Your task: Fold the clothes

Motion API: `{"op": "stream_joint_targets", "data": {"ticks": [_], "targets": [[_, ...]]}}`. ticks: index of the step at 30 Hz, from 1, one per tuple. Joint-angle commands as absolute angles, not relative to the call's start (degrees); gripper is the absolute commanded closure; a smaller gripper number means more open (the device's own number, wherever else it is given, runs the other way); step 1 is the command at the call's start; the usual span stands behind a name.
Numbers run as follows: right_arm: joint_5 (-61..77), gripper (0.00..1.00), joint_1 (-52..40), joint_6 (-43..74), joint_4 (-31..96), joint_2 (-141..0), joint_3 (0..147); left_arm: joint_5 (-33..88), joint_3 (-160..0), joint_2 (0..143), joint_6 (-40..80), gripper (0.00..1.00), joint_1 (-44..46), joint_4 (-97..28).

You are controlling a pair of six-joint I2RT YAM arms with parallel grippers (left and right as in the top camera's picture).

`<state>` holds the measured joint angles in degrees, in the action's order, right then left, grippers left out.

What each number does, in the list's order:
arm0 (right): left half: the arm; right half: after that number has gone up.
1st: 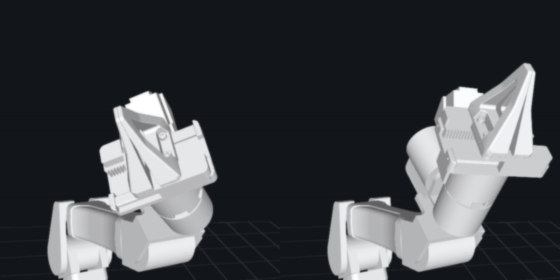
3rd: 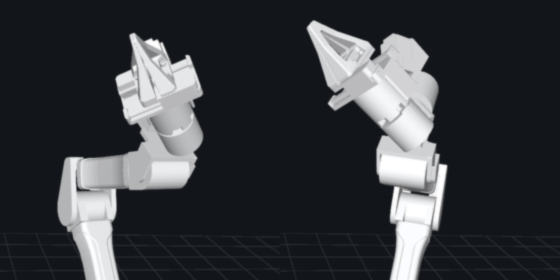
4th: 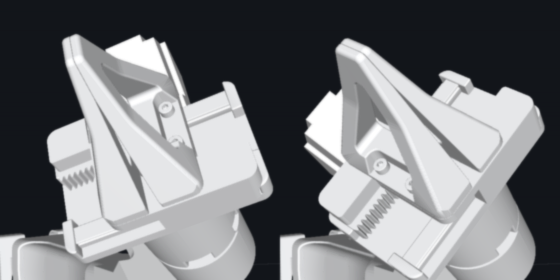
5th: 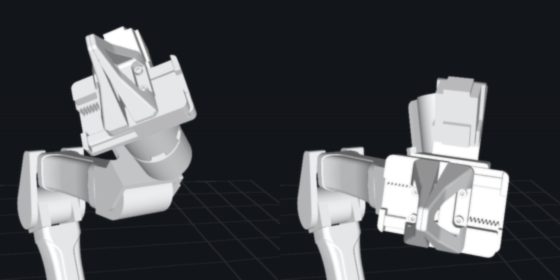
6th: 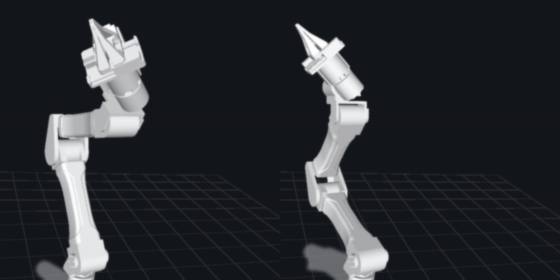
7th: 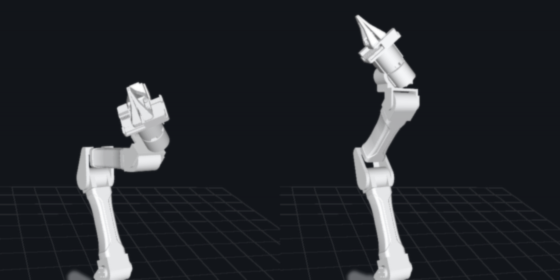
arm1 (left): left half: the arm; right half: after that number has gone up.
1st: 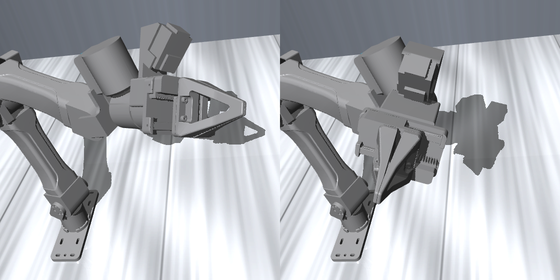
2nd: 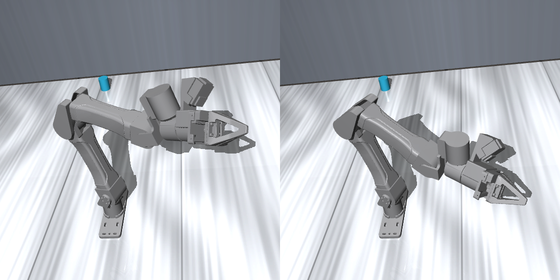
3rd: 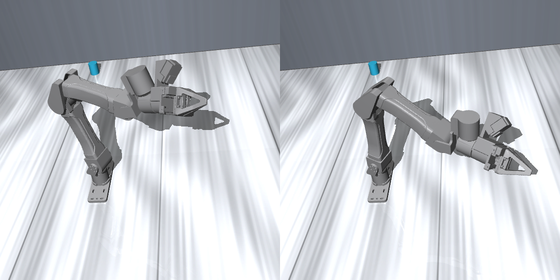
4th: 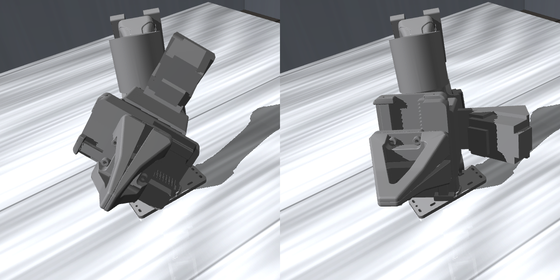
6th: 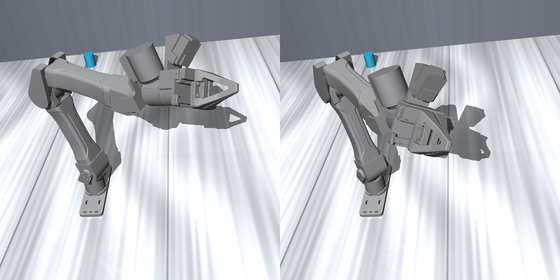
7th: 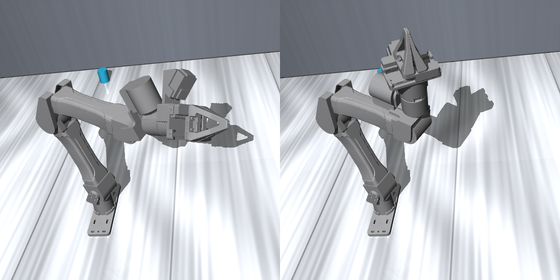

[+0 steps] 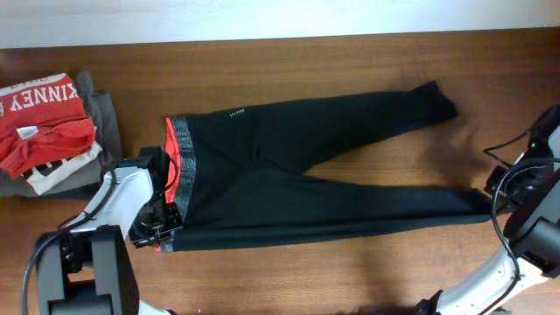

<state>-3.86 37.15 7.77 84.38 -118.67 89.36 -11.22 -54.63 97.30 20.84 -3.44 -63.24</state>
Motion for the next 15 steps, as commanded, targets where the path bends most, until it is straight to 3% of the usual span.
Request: {"op": "stream_joint_targets", "data": {"ticks": [1, 2, 5, 7, 8, 15], "targets": [[-4.43, 0.94, 37.47, 7.9, 84.12, -116.84, 88.97, -13.28, -54.43, 95.85, 21.69, 1.0, -5.13, -62.24], [-3.73, 0.92, 37.45, 7.73, 83.85, -116.49, 88.99, -13.21, -54.48, 95.83, 21.69, 1.0, -5.34, -61.98], [-3.44, 0.7, 37.47, 7.49, 83.35, -115.13, 88.99, -13.1, -54.76, 95.79, 21.67, 0.91, -5.41, -61.95], [-3.07, 0.55, 37.47, 7.49, 82.89, -114.04, 89.01, -12.84, -55.02, 95.72, 21.71, 0.55, -5.41, -61.98], [-2.76, 0.52, 37.47, 7.38, 82.65, -113.58, 89.06, -12.62, -55.29, 95.61, 21.85, 0.5, -5.41, -62.0], [4.82, 0.51, 37.3, 4.64, 79.13, -109.6, 89.21, -11.38, -60.05, 93.12, 21.82, 0.46, -5.41, -61.56]]}}
